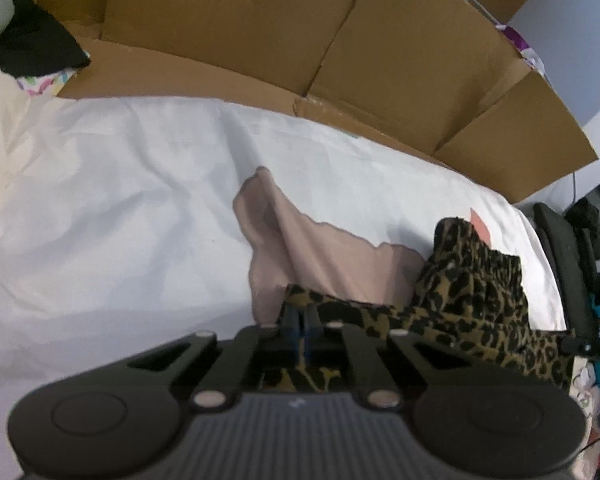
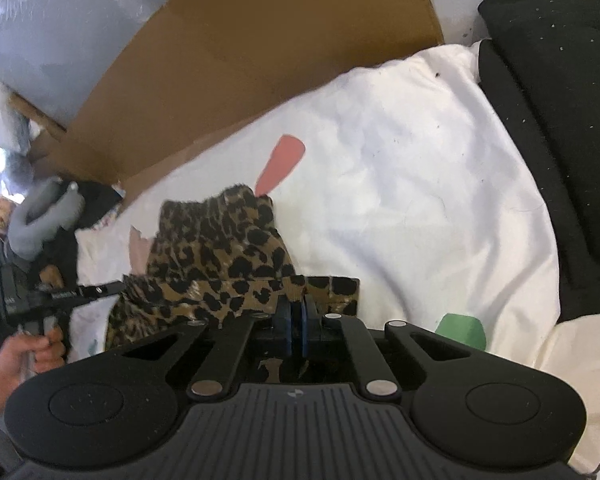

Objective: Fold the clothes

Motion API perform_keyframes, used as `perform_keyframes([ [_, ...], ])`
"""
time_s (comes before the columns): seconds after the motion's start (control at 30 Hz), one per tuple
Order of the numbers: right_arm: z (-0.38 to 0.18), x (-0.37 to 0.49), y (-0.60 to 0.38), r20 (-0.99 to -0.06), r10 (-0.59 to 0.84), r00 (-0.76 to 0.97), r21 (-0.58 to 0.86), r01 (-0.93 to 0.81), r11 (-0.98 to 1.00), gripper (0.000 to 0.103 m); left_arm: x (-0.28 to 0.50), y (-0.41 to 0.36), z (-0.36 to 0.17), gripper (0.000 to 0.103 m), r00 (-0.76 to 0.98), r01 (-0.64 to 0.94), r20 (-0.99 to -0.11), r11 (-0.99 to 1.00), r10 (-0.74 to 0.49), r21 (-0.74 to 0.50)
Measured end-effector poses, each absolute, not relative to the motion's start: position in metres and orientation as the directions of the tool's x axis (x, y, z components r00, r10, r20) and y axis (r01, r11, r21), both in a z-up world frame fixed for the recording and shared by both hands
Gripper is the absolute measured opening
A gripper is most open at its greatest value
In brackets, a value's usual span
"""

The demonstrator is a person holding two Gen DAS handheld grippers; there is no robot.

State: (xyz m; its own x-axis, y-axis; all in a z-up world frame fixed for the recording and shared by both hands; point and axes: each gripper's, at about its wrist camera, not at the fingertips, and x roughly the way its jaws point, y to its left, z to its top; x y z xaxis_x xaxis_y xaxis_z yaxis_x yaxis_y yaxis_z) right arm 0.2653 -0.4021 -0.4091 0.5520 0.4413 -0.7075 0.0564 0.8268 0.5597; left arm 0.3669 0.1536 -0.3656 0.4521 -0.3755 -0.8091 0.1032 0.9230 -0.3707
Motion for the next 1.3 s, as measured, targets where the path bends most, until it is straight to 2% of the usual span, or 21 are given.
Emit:
perform_keyframes([
  [0.2, -0.408, 0.261, -0.407, -0.703, 0.405, 0.585, 0.557, 0.097, 0.825, 0.002, 0.366, 0.156, -0.362, 0.001, 0.483, 0.087, -0.790, 0.918, -0.378, -0.387],
  [0.4, -0.425, 0.268, -0.399, -0.744, 0.361, 0.563, 0.510, 0.129, 0.850, 0.002, 0.369, 0.149, -0.368, 0.001, 0.469, 0.105, -0.809, 0.932, -0.354, -0.347],
  [0.5, -0.434, 0.270, -0.397, -0.758, 0.354, 0.548, 0.499, 0.137, 0.856, 0.002, 0.369, 0.146, -0.367, 0.006, 0.462, 0.131, -0.816, 0.937, -0.347, -0.324],
  [0.53, -0.434, 0.270, -0.396, -0.762, 0.348, 0.546, 0.491, 0.137, 0.860, 0.004, 0.368, 0.144, -0.366, 0.011, 0.462, 0.146, -0.818, 0.939, -0.342, -0.310],
  [0.6, -0.433, 0.269, -0.395, -0.773, 0.330, 0.542, 0.468, 0.136, 0.873, 0.011, 0.366, 0.139, -0.365, 0.016, 0.464, 0.181, -0.822, 0.944, -0.330, -0.277],
  [0.67, -0.432, 0.268, -0.393, -0.788, 0.300, 0.538, 0.434, 0.139, 0.890, 0.039, 0.367, 0.136, -0.366, 0.018, 0.460, 0.196, -0.827, 0.945, -0.323, -0.261],
  [0.77, -0.433, 0.266, -0.392, -0.795, 0.284, 0.536, 0.409, 0.128, 0.904, 0.040, 0.370, 0.134, -0.370, 0.024, 0.454, 0.194, -0.830, 0.945, -0.324, -0.263],
  [0.9, -0.437, 0.267, -0.387, -0.805, 0.291, 0.518, 0.399, 0.110, 0.910, 0.041, 0.374, 0.130, -0.375, 0.038, 0.448, 0.207, -0.840, 0.950, -0.305, -0.234],
  [0.97, -0.439, 0.269, -0.383, -0.812, 0.284, 0.510, 0.378, 0.088, 0.922, 0.045, 0.376, 0.130, -0.377, 0.039, 0.446, 0.204, -0.841, 0.950, -0.307, -0.239],
  [1.3, -0.448, 0.277, -0.366, -0.824, 0.271, 0.498, 0.313, 0.001, 0.950, 0.046, 0.378, 0.117, -0.381, 0.039, 0.448, 0.230, -0.846, 0.952, -0.289, -0.203],
])
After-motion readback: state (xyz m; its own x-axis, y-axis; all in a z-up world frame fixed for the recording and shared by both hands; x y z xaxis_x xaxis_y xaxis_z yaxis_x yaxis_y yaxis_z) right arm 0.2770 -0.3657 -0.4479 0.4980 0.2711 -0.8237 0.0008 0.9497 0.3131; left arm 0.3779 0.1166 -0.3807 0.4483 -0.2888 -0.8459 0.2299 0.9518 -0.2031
